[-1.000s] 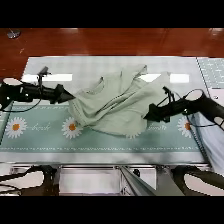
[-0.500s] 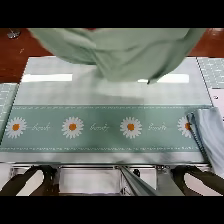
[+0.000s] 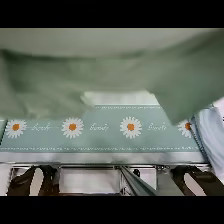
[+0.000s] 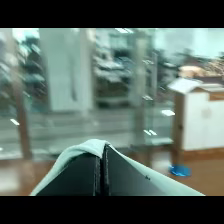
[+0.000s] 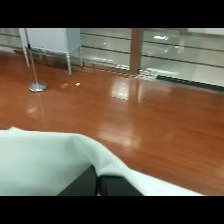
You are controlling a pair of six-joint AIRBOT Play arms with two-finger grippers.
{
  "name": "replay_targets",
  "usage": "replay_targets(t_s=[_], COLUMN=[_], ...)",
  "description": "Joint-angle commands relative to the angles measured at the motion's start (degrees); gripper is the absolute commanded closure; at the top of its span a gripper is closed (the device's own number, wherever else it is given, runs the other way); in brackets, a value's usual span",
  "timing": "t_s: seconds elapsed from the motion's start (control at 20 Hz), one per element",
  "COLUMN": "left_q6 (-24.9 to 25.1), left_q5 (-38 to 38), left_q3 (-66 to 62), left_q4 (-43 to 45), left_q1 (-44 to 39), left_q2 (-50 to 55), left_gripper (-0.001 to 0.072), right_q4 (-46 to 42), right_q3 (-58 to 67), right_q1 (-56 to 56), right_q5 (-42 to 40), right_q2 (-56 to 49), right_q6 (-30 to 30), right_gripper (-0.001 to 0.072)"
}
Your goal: Fold the shirts.
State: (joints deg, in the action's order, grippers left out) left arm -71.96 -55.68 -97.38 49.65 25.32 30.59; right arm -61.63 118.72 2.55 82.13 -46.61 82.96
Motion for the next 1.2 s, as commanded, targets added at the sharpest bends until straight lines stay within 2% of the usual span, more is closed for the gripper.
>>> replay_targets(t_s=[0.0,0.15,0.3,0.45,0.6,0.75,0.85,1.1,1.15], left_q6=[-3.50,-5.75,-7.41,-6.43,-5.66,-5.70,-5.75,-7.41,-7.41], left_q5=[-4.24,-7.54,-8.94,-2.19,4.68,9.55,14.25,21.00,20.96], left_q3=[0.20,5.20,18.03,32.81,40.19,40.52,40.50,37.31,36.06], left_q4=[11.17,12.48,11.37,6.51,5.16,5.14,5.11,1.64,0.35], left_q1=[-1.44,-4.90,-5.33,-5.35,-6.14,-10.32,-14.08,-20.59,-20.83], left_q2=[-6.08,-6.71,-6.16,-2.10,7.50,20.39,28.17,42.69,44.59], left_gripper=[0.0680,0.0680,0.0680,0.0681,0.0680,0.0680,0.0680,0.0678,0.0643], right_q4=[-3.48,-3.10,-2.67,-2.45,-2.36,-0.72,0.59,8.13,10.01], right_q3=[-0.31,-5.49,-21.77,-41.88,-51.87,-51.98,-50.10,-35.21,-32.41], right_q1=[0.02,0.02,0.00,-0.02,-0.02,0.02,0.02,0.04,0.22], right_q5=[9.03,12.13,10.82,-0.98,-12.61,-23.85,-30.77,-30.73,-30.14], right_q2=[4.11,4.09,4.09,3.52,-3.13,-15.82,-24.63,-45.97,-48.72], right_q6=[0.39,0.90,1.01,0.17,-0.81,-1.07,1.20,4.15,4.57], right_gripper=[0.0692,0.0691,0.0692,0.0692,0.0692,0.0692,0.0691,0.0691,0.0682])
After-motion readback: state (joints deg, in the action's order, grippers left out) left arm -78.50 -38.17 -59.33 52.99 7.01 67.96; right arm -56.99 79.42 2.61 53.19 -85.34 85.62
